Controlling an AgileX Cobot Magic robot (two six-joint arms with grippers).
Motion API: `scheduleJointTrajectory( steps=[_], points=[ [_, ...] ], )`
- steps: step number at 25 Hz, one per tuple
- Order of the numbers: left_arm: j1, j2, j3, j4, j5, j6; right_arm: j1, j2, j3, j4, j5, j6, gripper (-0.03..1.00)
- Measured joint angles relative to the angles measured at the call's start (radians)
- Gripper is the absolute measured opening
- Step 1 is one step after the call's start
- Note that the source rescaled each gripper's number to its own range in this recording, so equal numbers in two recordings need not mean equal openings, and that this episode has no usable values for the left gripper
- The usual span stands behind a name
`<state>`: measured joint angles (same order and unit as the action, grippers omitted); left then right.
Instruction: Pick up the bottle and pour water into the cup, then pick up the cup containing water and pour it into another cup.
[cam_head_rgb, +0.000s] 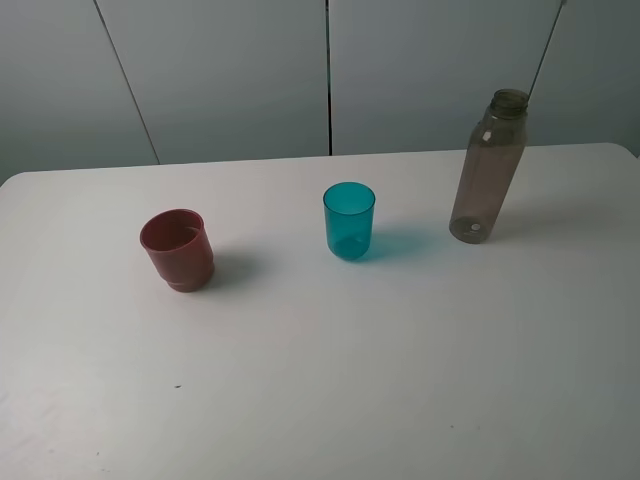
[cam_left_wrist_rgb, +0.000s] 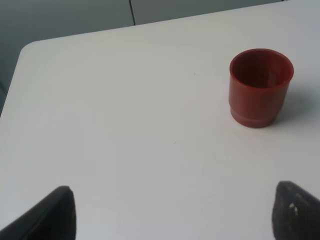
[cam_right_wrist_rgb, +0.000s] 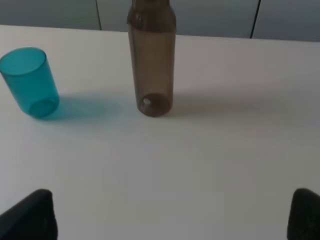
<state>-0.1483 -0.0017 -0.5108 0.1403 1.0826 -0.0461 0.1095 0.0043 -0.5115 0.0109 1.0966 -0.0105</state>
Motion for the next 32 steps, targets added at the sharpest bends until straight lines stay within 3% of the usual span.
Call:
scheduleJointTrajectory(
  steps=[32],
  points=[
    [0.000, 0.000, 0.000, 0.000, 0.000, 0.000, 0.000, -0.001, 0.000, 0.000, 0.000, 0.010, 1.00]
  ],
)
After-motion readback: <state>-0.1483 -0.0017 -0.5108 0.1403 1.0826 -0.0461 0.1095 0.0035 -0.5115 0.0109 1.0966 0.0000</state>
